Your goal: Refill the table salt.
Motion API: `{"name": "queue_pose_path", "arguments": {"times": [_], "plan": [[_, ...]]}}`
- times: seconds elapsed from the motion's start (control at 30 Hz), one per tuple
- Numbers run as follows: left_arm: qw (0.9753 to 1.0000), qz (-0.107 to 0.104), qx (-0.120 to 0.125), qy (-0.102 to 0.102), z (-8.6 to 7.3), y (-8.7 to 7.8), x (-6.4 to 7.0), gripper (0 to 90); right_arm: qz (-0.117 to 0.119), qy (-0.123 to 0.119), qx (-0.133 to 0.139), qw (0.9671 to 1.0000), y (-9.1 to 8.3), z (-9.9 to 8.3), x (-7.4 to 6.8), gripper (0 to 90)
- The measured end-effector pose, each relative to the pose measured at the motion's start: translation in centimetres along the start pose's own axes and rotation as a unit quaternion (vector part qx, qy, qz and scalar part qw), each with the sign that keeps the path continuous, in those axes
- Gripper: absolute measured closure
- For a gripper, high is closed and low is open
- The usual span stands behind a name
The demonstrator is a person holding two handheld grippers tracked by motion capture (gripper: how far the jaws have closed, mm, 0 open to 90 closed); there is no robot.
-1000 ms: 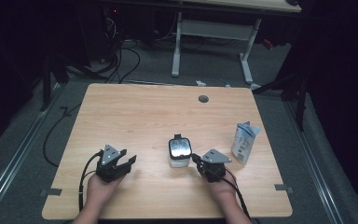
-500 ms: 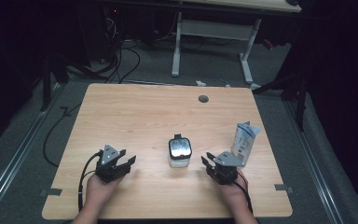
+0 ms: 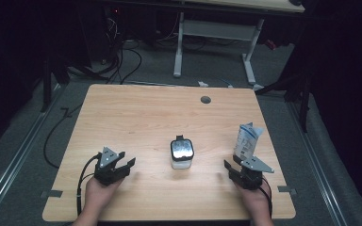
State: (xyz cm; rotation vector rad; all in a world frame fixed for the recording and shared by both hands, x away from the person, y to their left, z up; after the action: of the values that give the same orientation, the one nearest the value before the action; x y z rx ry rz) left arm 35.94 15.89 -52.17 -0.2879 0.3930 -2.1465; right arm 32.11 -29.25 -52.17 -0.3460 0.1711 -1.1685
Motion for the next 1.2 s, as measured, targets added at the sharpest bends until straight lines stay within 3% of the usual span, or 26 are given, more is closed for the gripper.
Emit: {"name": "queue_pose_path", "arguments": {"times": [1.2], "plan": [[0.9999, -0.001, -0.010, -0.001, -0.2, 0.2, 0.0, 48.0, 0.012, -0.004, -0.009, 0.9999, 0.4, -0.2, -0.9, 53.1]]}}
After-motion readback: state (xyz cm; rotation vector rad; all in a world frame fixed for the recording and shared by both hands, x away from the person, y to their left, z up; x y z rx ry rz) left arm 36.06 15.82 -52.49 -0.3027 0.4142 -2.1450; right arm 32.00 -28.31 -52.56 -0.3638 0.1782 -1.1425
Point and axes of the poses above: each handheld gripper's, and its own axes: y roughly forward along the jaws, z roughly out of its top, x roughly to its right, the point moved 1 cm from there along y, roughly forward along the jaws, and after that the axes turned 9 degrees about x, right-handed, at the moved point
